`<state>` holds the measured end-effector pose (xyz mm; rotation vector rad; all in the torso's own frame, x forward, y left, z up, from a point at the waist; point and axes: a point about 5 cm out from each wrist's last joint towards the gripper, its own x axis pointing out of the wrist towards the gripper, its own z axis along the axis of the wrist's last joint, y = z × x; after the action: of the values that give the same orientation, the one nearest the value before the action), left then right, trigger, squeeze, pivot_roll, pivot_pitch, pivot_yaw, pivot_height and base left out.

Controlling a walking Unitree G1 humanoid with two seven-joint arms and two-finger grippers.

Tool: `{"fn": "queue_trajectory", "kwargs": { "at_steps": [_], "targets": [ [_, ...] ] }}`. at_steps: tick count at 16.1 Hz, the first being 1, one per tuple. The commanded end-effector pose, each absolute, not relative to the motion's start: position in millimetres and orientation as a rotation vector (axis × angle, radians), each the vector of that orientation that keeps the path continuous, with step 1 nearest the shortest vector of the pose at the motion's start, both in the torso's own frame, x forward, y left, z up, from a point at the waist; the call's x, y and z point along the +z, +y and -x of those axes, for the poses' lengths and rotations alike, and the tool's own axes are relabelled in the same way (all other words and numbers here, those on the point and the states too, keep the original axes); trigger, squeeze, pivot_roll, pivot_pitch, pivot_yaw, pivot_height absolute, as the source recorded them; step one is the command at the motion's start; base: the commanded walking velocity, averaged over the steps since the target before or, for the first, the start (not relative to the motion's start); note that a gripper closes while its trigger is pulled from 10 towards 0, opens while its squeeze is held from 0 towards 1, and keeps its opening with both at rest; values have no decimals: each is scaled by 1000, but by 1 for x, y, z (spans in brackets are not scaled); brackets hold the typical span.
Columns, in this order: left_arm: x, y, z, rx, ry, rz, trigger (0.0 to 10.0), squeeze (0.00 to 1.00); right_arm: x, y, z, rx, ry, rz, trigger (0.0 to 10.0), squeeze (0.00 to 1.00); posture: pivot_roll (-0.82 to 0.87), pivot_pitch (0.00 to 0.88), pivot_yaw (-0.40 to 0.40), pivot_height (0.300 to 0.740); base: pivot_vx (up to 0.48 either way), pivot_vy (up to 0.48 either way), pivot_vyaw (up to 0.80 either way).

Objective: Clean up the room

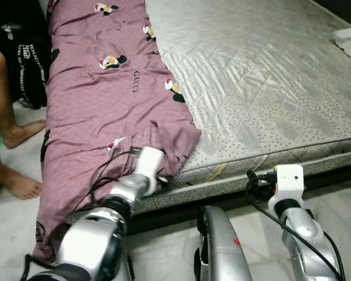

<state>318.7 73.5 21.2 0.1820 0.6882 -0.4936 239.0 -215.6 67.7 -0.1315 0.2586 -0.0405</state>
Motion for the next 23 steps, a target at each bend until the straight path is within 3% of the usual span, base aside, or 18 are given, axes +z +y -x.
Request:
{"fn": "queue_trajectory", "kwargs": {
  "at_steps": [1,4,6,9,10,13,17,19,21,22,23],
  "targets": [
    [14,55,-307,-614,701,-234,10000,0,70,-213,-238,-50,252,134,10000,0,-179,113,-5,551,0,0,0],
    [0,25,-280,-864,691,-407,10000,0,69,-209,-231,-81,253,109,10000,0,-176,163,33,551,0,0,0],
    [-8,19,-266,-989,653,-572,10000,0,68,-207,-220,-106,260,89,10000,0,-161,202,58,551,0,0,0],
    [0,14,-268,-1082,432,-894,10000,0,64,-205,-213,-121,279,64,10000,0,-136,233,77,551,0,0,0],
    [13,7,-275,-1081,262,-1024,10000,0,63,-203,-211,-123,282,57,10000,0,-133,237,79,551,0,0,0],
    [69,-15,-290,-948,-177,-937,10000,0,65,-203,-209,-134,288,50,10000,0,-142,225,77,551,0,0,0],
    [141,-11,-304,-752,-452,-722,10000,0,67,-205,-214,-136,279,63,10000,0,-140,204,65,551,0,0,0],
    [188,10,-318,-553,-551,-561,10000,0,68,-207,-218,-133,275,72,10000,0,-138,184,54,551,0,0,0],
    [191,54,-341,-303,-402,-416,10000,0,68,-208,-220,-131,272,76,10000,0,-140,173,47,551,0,0,0],
    [183,65,-347,-264,-343,-421,10000,0,69,-208,-221,-131,272,77,10000,0,-140,171,44,551,0,0,0],
    [148,99,-358,-163,-83,-325,10000,0,69,-209,-221,-127,273,78,10000,0,-146,171,42,551,0,0,0]
  ]
}}
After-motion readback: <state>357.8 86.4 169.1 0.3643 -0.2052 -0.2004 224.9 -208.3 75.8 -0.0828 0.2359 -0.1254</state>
